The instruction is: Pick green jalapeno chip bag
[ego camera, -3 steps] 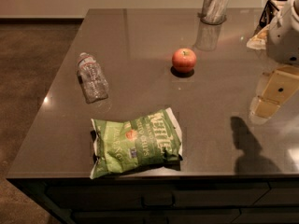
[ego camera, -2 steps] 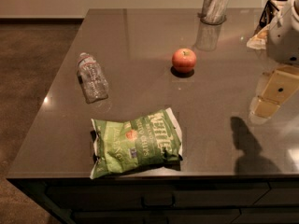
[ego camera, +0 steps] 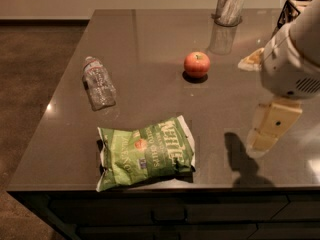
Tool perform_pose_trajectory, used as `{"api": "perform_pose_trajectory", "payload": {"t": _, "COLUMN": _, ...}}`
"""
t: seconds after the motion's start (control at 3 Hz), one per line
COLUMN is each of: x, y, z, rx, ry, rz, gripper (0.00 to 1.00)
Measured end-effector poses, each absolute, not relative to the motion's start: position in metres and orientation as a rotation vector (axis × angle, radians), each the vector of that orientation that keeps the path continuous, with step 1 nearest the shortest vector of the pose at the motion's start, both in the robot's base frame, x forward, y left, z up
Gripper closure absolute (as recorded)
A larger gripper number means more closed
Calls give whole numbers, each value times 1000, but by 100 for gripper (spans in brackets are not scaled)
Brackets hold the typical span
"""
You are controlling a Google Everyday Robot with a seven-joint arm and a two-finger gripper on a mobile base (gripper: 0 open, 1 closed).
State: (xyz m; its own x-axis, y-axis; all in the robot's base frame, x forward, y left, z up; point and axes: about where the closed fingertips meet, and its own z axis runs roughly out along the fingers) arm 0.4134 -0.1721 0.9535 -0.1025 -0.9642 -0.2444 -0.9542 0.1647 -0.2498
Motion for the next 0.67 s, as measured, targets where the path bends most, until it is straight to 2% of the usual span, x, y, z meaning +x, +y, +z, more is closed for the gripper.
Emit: {"api": "perform_pose_trajectory", "payload": {"t": 0.67, "x": 396, "y": -104, "z": 915, "rx": -2002, "ry": 1972, "rz": 6, "gripper": 0}}
